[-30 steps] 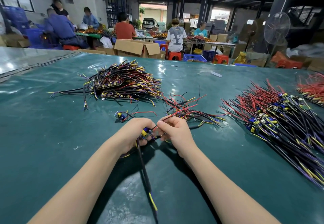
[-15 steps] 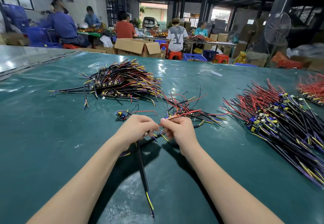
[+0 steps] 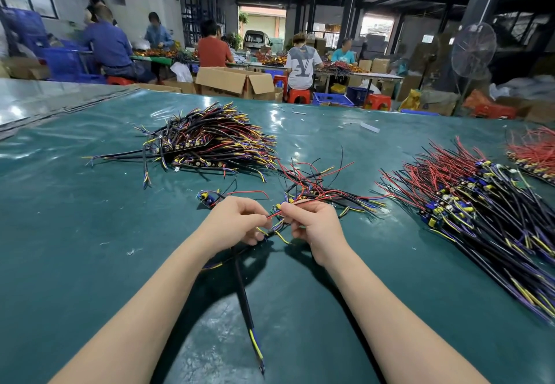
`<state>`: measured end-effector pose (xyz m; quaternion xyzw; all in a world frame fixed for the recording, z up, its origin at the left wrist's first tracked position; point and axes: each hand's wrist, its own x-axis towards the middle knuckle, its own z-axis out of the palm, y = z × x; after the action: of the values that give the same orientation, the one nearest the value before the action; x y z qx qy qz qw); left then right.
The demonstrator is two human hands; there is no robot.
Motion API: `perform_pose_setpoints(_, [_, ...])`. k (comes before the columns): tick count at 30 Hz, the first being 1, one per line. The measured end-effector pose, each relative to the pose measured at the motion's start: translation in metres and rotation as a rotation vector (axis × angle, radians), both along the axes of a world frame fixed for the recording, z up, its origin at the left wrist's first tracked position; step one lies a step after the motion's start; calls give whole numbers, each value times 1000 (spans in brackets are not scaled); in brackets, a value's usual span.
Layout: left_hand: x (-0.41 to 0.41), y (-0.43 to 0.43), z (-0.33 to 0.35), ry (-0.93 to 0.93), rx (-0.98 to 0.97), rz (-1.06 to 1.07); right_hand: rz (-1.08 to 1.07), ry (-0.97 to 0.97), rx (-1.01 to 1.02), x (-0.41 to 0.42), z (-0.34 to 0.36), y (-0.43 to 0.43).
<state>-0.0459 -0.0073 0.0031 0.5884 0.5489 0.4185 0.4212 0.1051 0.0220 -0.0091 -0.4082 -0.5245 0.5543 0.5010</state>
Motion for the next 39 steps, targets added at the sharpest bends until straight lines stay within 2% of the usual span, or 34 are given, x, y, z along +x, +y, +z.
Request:
perform_pose_setpoints(4, [-2,-1,3,82,12,-56,24,113,-102,0,1,2])
perform_pose_setpoints(7, [-3,-1,4,15,-22,-69,90,171,-181,3,3,1])
perform_pose_setpoints(9, [-2,0,4,-11,-18,-47,97,139,-183,2,3,1])
perform_pose_setpoints(13, [-10,2,2,37,20,19,-37,155,-124,4,4,1])
perform_pose_setpoints(14, [-13,3,1,63,21,30,-143,73,-44,7,4,2])
perform_pose_setpoints(15, [-16,3,1,96,22,36,-277,-90,75,10,4,3])
perform_pose_setpoints(17, [-19,4,0,174,32,34,-504,-503,340,14,6,1])
perform_pose_setpoints(18, [-19,4,-1,211,42,30,-546,-670,496,14,7,0])
perform_pose_setpoints(20, [-18,4,0,265,62,18,-428,-839,742,8,8,-3])
perform_pose_setpoints(23, [-18,3,0,297,85,-2,-11,-957,741,-8,3,-11])
perform_pose_setpoints(25, [-17,3,1,342,97,-4,83,-1041,700,-12,-2,-10])
perform_pose_setpoints(31, [-12,2,4,356,17,-56,-8,-1040,662,-11,1,-9])
perform_pose_setpoints(39, [-11,4,2,532,89,81,-107,-1270,807,-24,-3,-13])
